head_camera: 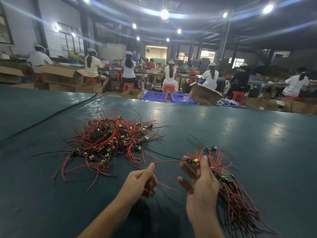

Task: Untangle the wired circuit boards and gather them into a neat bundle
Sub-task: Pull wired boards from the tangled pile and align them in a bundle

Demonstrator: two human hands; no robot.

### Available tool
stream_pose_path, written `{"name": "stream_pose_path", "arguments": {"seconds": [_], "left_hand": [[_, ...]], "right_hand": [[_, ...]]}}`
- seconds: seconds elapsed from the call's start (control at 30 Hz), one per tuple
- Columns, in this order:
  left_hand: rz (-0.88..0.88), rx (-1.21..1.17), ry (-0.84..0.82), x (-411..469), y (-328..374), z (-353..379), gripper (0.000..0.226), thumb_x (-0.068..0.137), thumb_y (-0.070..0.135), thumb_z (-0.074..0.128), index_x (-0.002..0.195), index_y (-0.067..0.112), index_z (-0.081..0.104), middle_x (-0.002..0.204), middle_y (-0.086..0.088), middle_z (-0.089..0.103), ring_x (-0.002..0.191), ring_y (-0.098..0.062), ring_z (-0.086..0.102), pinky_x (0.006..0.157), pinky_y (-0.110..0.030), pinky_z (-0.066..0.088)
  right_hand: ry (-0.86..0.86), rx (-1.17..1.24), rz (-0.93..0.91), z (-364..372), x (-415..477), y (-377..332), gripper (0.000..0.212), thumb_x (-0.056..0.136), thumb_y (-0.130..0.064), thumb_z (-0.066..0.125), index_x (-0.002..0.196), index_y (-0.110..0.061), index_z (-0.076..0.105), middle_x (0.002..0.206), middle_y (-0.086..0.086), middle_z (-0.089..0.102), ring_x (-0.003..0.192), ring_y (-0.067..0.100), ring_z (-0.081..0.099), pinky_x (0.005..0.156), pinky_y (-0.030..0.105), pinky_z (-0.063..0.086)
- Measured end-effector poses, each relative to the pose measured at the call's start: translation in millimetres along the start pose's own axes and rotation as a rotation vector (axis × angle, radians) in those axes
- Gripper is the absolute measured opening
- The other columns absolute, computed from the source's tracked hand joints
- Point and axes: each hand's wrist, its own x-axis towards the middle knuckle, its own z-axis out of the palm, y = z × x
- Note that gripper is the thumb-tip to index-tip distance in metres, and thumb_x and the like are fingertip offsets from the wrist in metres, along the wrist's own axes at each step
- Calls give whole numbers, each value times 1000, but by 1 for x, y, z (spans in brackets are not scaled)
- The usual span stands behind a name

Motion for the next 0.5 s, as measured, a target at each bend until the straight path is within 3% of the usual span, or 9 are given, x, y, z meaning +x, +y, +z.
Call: {"name": "stream_pose_path", "arguments": {"seconds": [0.1, 0.2, 0.33, 0.5], "left_hand": [[123, 200, -29, -1, -4, 0, 40, 84, 44, 61, 55, 17, 60, 52, -1, 59, 48, -13, 54, 53, -24, 43], [192, 399, -48, -2, -10, 0, 33, 91, 29, 64, 59, 19, 61, 54, 1, 62, 52, -11, 57, 57, -21, 45], [194, 436, -37, -4, -12, 1, 32, 91, 28, 64, 61, 19, 63, 57, -1, 65, 54, -9, 60, 59, -23, 49], [219, 457, -51, -3, -15, 0, 32, 91, 32, 64, 62, 19, 64, 58, -2, 66, 53, -10, 60, 57, -25, 49]], "right_hand": [[38, 80, 76, -4, 6, -6, 26, 93, -41, 58, 87, -16, 61, 82, 5, 75, 66, 11, 71, 42, 23, 50], [64, 131, 41, -6, 12, -12, 25, 89, -42, 63, 86, -18, 61, 73, -1, 71, 61, 11, 69, 44, 24, 51], [87, 81, -4, -9, 17, -13, 24, 87, -43, 64, 82, -19, 61, 68, -3, 69, 57, 8, 65, 43, 22, 49], [117, 107, 70, -14, 24, -13, 33, 90, -49, 59, 88, -16, 64, 65, -3, 68, 51, 9, 63, 42, 22, 49]]}}
